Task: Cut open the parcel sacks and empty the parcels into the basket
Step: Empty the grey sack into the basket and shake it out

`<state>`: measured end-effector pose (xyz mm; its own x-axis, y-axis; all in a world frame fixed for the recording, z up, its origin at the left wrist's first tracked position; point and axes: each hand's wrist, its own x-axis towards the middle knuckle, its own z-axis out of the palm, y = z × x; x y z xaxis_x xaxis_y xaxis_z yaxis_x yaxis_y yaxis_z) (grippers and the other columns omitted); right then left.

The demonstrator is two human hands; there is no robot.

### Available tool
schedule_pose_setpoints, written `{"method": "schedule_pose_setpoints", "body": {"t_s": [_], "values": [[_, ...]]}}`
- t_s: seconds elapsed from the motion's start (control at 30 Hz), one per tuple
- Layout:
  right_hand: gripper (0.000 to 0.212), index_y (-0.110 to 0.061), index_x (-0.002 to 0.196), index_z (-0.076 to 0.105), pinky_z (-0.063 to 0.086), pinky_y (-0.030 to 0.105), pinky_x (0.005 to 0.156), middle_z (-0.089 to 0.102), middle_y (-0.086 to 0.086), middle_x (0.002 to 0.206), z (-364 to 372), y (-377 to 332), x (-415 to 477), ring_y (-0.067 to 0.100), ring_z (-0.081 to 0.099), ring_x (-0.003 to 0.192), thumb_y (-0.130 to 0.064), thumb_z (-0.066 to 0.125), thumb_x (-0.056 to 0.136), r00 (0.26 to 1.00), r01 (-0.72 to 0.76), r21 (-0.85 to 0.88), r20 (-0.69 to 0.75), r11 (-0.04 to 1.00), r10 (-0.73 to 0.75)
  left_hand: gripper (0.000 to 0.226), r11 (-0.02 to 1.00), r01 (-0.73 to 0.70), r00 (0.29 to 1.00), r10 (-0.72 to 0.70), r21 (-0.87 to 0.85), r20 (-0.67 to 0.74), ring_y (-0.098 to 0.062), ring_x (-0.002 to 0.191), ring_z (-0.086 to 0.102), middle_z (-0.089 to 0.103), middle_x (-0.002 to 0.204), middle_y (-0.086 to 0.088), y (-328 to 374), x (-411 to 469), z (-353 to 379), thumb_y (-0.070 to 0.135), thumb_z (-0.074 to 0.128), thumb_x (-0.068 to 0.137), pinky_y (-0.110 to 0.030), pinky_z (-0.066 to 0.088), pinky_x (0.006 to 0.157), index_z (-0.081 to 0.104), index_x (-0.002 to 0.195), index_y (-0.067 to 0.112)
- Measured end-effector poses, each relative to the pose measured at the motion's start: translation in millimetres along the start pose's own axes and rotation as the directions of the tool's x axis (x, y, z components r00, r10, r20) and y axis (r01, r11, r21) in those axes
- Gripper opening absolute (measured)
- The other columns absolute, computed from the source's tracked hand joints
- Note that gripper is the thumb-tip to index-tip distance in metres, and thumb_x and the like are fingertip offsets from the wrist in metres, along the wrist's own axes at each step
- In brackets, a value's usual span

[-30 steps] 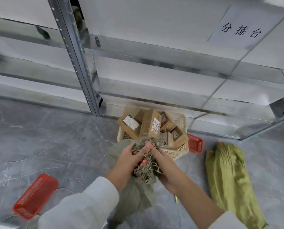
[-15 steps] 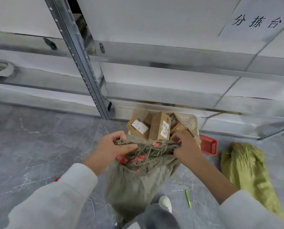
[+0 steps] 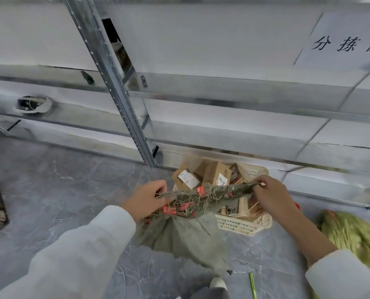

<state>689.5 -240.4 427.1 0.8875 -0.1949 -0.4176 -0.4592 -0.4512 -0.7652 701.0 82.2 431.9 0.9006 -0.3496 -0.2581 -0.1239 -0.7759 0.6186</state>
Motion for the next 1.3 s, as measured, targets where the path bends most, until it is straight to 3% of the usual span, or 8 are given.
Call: {"method": "schedule_pose_setpoints", "body": {"t_s": [0.13,0.23,0.37,0.53,0.73,0.9,1.1,1.3], "values": [[0.053,-0.017,0.111,0.053,0.06,0.04,0.057,0.068,0.017,0.104,22.4,4.1,-3.5,0.033,0.074,0.072,-0.057,0.064,0.078,0.91,-0.313,0.304,0.368,0.9,0.192,0.033,0.988,-0.076,0.995,0.067,-0.136,-0.071,-0.001,0.06,0.035,0.04,0.067,0.01,44.8,-2.0,43.1,0.038,0.054,0.096,-0.022,0.03,0.059,0.034,0.073,0.027],[0.045,-0.019,0.113,0.057,0.061,0.04,0.061,0.068,0.015,0.109,63.3,16.2,-8.9,0.033,0.074,0.078,-0.051,0.065,0.084,0.774,-0.454,0.267,0.591,0.85,0.228,0.031,0.969,-0.114,0.992,0.099,-0.219,-0.08,-0.003,0.062,0.035,0.038,0.067,0.012,67.0,-7.0,70.0,0.043,0.05,0.097,-0.02,0.03,0.059,0.033,0.074,0.031],[0.01,-0.012,0.103,0.059,0.055,0.03,0.049,0.07,0.006,0.076,72.6,24.4,-1.4,0.015,0.064,0.049,-0.009,0.058,0.094,0.901,-0.389,0.467,0.373,0.794,0.222,0.034,0.972,-0.028,0.955,-0.043,-0.234,-0.293,-0.004,0.06,0.03,0.031,0.067,0.009,63.8,-2.0,74.8,0.025,0.054,0.098,-0.021,0.028,0.058,0.03,0.073,0.024],[0.033,-0.005,0.118,0.048,0.048,0.027,0.043,0.039,-0.001,0.045,43.3,32.4,-1.4,0.014,0.041,0.033,-0.029,0.055,0.098,0.948,-0.27,0.382,0.267,0.884,0.175,0.031,0.958,0.15,0.904,-0.233,-0.245,-0.358,-0.012,0.06,0.03,0.035,0.067,-0.001,44.7,11.9,86.5,0.012,0.053,0.097,-0.026,0.027,0.056,0.033,0.074,0.014],[0.032,-0.002,0.11,0.063,0.039,0.021,0.039,0.06,0.012,0.074,-45.3,68.2,10.4,0.019,0.049,0.044,0.006,0.04,0.091,0.989,-0.145,0.042,-0.008,0.988,0.146,0.036,0.868,0.343,0.727,-0.487,-0.358,-0.485,-0.018,0.062,0.031,0.035,0.064,-0.002,16.8,24.7,73.0,0.0,0.055,0.089,-0.033,0.026,0.054,0.03,0.068,0.016],[0.032,-0.015,0.097,0.072,0.049,0.027,0.048,0.068,0.007,0.069,-82.3,89.8,16.0,0.018,0.06,0.055,0.0,0.044,0.092,0.977,-0.129,-0.084,0.161,0.988,0.142,0.037,0.831,0.279,0.792,-0.483,-0.481,-0.375,-0.016,0.055,0.038,0.039,0.059,0.0,10.9,25.4,59.7,0.003,0.063,0.086,-0.03,0.034,0.056,0.036,0.065,0.018],[0.03,-0.017,0.063,0.064,0.041,0.027,0.056,0.061,0.003,0.06,-74.1,81.6,21.3,0.018,0.055,0.062,-0.001,0.054,0.086,0.997,-0.077,0.222,0.019,0.972,0.075,0.015,0.443,0.23,0.743,-0.655,-0.866,-0.138,-0.024,0.075,0.069,0.074,0.082,-0.011,27.5,52.7,69.0,0.02,0.057,0.094,-0.033,0.053,0.068,0.068,0.088,0.011],[0.034,-0.021,0.086,0.067,0.051,0.032,0.057,0.067,0.013,0.087,-95.7,89.5,31.0,0.03,0.06,0.073,0.004,0.044,0.088,0.984,-0.147,0.26,-0.065,0.954,0.169,0.005,0.672,0.33,0.85,-0.517,-0.663,-0.101,-0.027,0.081,0.069,0.073,0.087,-0.013,19.0,55.7,46.2,0.013,0.072,0.084,-0.033,0.055,0.074,0.074,0.085,0.017]]}}
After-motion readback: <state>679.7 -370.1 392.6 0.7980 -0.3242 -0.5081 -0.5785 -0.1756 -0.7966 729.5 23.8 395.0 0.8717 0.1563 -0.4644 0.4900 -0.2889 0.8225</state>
